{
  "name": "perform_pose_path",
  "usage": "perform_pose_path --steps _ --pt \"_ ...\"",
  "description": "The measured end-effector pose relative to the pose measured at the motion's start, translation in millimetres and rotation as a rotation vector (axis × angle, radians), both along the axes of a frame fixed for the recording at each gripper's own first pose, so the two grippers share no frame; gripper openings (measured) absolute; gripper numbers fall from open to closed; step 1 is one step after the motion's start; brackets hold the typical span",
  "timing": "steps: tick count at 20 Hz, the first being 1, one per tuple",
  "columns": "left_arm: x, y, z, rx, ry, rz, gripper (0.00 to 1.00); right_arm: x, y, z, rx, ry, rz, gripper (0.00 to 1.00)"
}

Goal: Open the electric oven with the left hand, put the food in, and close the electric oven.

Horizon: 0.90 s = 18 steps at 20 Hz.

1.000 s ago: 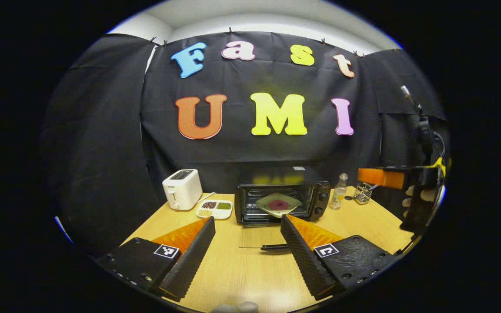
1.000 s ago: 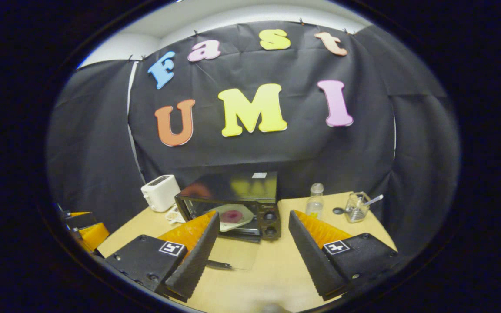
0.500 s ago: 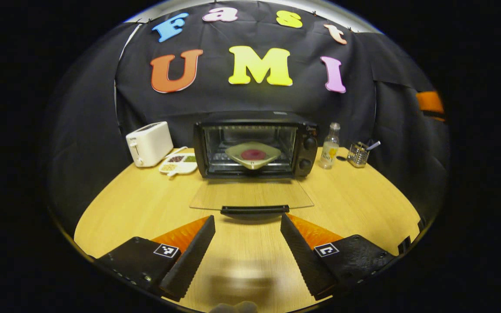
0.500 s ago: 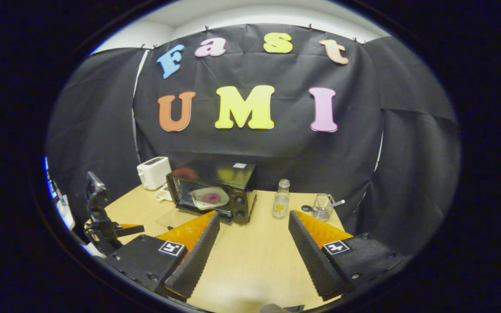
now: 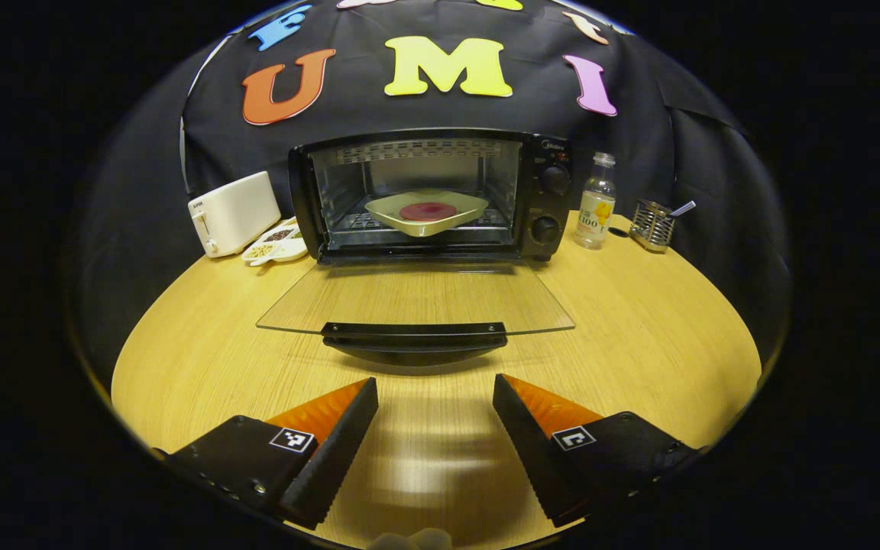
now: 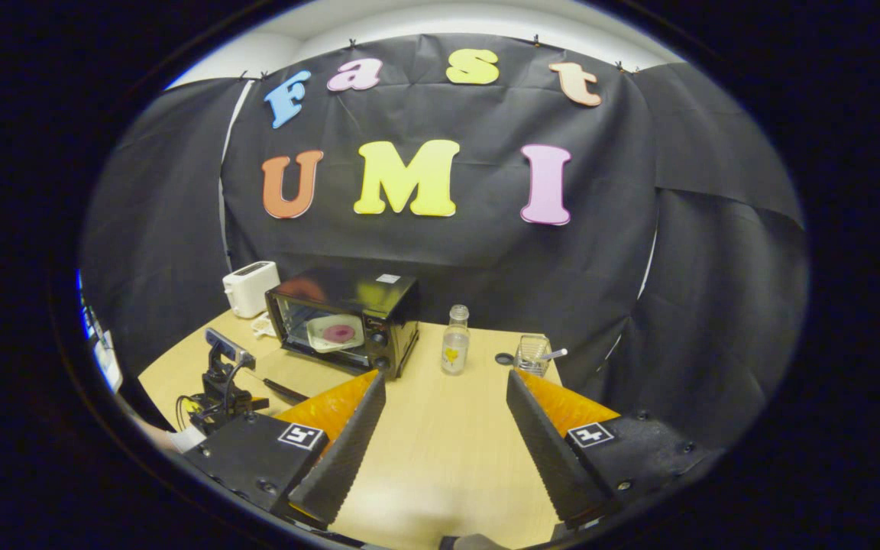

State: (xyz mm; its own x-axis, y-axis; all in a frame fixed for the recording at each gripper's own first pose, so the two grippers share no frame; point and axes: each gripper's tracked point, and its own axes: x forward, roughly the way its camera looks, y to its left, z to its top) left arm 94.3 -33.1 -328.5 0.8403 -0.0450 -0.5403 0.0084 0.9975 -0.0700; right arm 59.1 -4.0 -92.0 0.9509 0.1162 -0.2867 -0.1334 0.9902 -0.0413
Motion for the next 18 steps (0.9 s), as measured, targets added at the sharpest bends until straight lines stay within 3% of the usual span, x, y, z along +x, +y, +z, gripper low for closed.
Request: perform_pose_path --steps 1,10,18 --pt "3.9 1.9 -3.4 0.001 0.006 0.004 0.97 -0.3 -2.4 -0.4 -0.001 0.005 -0.001 1.00" --pt "22.6 11.1 -18.4 -0.006 0.035 0.014 0.97 0.4 -1.5 0.8 0.011 0.016 -0.022 0.97" --pt "30.4 15.3 12.3 -0.002 0.001 -0.007 0.97 6.0 5.6 4.7 0.049 -0.003 -0.038 1.00"
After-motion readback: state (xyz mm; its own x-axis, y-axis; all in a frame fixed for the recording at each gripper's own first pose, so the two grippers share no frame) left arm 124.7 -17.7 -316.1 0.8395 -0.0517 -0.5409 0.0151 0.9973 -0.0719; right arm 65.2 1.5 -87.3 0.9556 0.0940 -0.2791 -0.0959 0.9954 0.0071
